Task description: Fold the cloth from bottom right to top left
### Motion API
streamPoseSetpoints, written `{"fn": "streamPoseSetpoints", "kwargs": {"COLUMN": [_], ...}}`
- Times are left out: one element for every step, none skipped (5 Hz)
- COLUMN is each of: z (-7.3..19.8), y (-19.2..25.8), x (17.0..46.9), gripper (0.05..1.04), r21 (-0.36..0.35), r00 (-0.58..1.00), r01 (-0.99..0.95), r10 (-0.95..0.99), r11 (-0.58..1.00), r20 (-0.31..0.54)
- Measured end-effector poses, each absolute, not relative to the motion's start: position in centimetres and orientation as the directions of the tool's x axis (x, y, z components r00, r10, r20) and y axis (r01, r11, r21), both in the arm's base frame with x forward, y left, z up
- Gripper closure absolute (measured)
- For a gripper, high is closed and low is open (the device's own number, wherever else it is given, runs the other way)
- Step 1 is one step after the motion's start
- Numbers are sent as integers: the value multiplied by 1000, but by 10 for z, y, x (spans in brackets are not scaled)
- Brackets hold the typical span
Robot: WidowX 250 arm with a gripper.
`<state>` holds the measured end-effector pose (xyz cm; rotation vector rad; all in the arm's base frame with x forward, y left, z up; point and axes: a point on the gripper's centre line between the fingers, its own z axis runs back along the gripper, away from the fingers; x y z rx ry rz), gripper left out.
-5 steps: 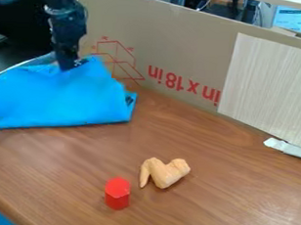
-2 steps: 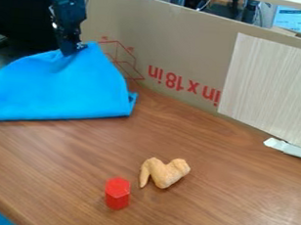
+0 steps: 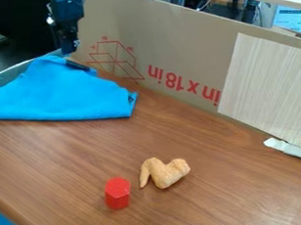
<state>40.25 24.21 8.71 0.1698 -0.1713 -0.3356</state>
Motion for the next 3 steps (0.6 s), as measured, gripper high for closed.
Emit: {"fn": "streamPoseSetpoints", "kwargs": {"z": [87, 87, 107], "y": [241, 240, 245], "x": [402, 401, 393], "gripper": [293, 86, 82], "r21": [187, 173, 156], "r00": [927, 922, 913], "r01": [325, 340, 335], "r10": [-351, -364, -361], "r11": [927, 925, 929], "r20": [135, 135, 188]}}
